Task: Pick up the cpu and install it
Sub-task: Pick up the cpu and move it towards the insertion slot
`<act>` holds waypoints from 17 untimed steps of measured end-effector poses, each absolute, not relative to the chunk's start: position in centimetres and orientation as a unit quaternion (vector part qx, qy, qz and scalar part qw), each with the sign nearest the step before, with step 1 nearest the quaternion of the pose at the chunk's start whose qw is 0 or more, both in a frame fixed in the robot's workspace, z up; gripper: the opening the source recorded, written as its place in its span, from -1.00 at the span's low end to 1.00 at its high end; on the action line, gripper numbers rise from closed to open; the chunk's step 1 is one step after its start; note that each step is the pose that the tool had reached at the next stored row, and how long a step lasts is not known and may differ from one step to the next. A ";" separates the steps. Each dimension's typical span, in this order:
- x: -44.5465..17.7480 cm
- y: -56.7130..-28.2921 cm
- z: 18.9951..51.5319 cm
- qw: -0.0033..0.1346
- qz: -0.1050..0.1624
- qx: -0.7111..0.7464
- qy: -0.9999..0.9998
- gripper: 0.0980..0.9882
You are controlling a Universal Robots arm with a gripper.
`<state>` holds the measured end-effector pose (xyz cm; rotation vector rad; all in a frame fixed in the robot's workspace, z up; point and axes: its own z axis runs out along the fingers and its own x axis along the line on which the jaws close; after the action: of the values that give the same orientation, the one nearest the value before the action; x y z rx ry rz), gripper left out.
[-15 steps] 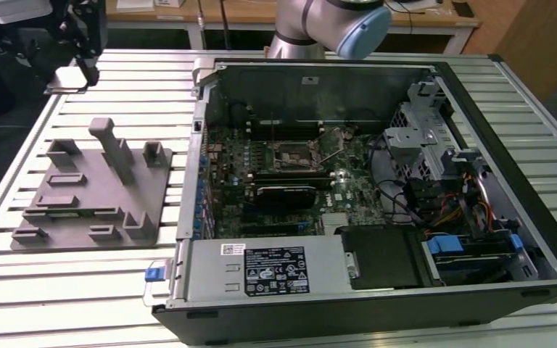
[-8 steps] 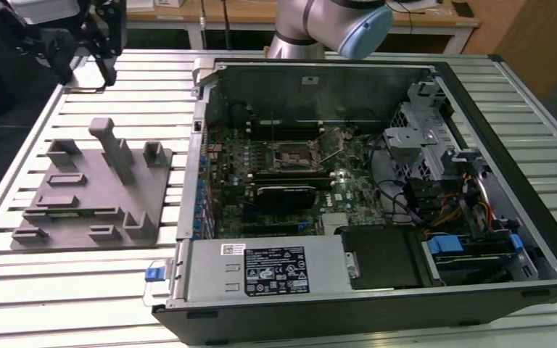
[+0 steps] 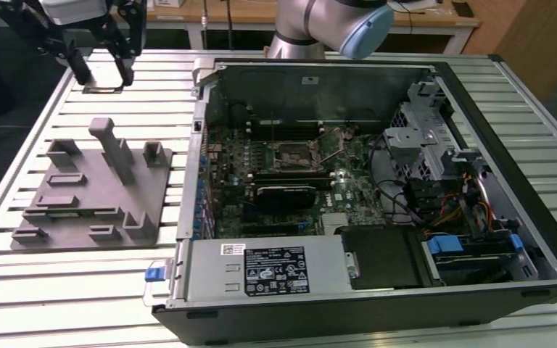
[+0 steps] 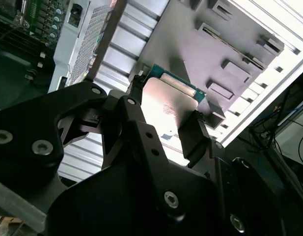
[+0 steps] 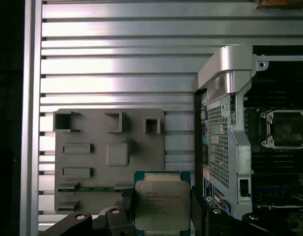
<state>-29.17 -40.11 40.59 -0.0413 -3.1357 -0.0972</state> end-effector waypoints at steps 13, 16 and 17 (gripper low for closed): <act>-25.1 -40.1 40.6 0.003 -0.031 -0.013 -0.999 0.00; -24.1 -40.1 40.6 0.004 -0.031 -0.013 -0.999 0.00; -23.8 -40.1 40.6 0.004 -0.031 -0.013 -0.999 0.00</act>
<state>-23.76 -40.11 40.59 -0.0414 -3.1325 -0.0971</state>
